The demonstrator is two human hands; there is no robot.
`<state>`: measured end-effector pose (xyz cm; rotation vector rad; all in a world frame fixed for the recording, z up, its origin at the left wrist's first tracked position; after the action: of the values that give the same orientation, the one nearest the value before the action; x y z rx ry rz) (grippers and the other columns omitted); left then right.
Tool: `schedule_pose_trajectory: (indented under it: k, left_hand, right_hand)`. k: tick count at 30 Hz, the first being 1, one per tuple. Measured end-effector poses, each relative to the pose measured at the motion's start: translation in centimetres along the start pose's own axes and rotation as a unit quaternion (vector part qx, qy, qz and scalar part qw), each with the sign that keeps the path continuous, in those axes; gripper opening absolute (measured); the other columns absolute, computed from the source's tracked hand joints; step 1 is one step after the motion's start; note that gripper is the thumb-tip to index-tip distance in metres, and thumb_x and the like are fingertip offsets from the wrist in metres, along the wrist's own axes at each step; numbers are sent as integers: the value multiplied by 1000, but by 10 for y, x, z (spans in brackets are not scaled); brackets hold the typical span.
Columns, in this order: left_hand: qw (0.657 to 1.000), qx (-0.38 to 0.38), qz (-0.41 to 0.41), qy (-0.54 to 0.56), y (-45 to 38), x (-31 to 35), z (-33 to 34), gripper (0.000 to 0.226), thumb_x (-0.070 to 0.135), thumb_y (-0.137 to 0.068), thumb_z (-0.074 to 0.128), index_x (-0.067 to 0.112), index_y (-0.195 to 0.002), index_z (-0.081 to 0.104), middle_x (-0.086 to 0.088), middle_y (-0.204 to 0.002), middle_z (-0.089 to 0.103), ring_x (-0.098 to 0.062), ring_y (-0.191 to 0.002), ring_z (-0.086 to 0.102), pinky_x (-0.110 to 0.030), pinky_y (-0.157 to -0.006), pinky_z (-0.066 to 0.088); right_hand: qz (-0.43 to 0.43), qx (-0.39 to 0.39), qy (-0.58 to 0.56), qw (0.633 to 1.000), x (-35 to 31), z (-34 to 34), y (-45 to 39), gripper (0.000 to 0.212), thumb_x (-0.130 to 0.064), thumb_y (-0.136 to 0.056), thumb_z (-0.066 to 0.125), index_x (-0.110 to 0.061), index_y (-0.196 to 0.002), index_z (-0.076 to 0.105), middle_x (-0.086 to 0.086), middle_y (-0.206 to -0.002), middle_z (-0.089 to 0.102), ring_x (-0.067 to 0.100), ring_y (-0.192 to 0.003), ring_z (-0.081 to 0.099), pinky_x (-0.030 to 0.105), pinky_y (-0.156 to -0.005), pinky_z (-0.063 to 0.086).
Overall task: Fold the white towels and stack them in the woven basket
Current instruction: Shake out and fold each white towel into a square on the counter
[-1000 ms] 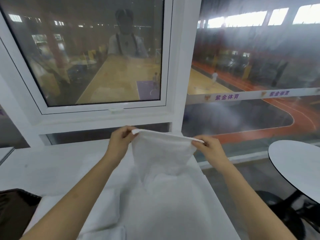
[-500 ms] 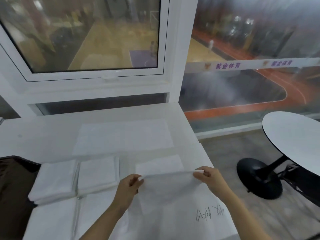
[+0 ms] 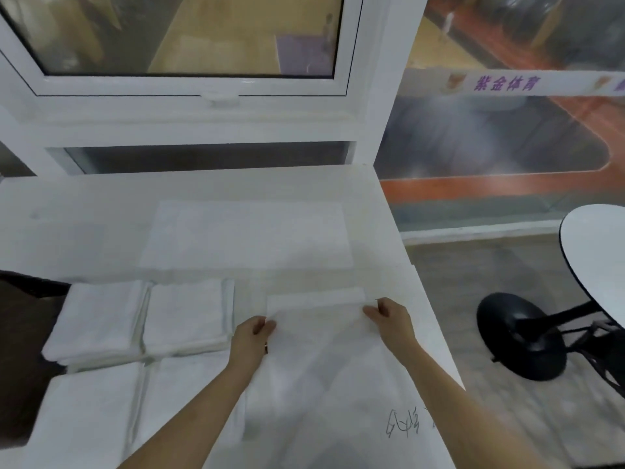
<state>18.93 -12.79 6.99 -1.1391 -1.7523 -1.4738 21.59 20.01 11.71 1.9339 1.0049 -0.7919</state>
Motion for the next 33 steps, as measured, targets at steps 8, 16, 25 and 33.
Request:
schedule_pose_trajectory:
  k: [8,16,25,33]
  left_hand:
    - [997,49,-26,-61,-68,-6,18,37,22,-96,65,20,-63,50,6,-55,50,-19,-59,50,-38,-65,46]
    - [982,87,-31,-165,-103,-18,32,25,24,-99,64,18,-75,59,4,-68,59,-18,-66,55,-25,-60,38]
    - [947,74,132,-284,-87,-38,48,29,17,-98,66,15,-126,66,0,-120,56,-17,-106,57,-27,-101,45]
    - [851,-65,289,-433,-5,-86,74,18,27,-84,80,25,-98,68,8,-99,55,-14,-89,58,-31,-73,54]
  right_hand:
    - [4,-14,60,998,15,36,-79,24,-23,-101,62,-15,-78,60,-3,-70,59,13,-61,50,19,-52,36]
    - [-21,-36,131,990,45,62,-131,10,-29,-101,60,-24,-97,69,-4,-87,68,17,-80,65,37,-73,55]
    - [-142,-18,276,950,62,68,-118,49,-10,-91,71,-18,-138,59,8,-144,50,30,-133,43,44,-110,45]
    - [-311,-113,311,891,109,68,-30,28,-20,-89,72,-20,-117,68,-3,-123,60,22,-116,58,41,-92,54]
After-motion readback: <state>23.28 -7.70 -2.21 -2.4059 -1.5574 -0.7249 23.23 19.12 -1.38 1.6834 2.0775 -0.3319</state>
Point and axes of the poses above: each hand's wrist, its own y-axis away from the middle knuckle, its own z-axis out of the palm, x = y × z, the point moved 4 cm from there along -y, towards the middle knuckle
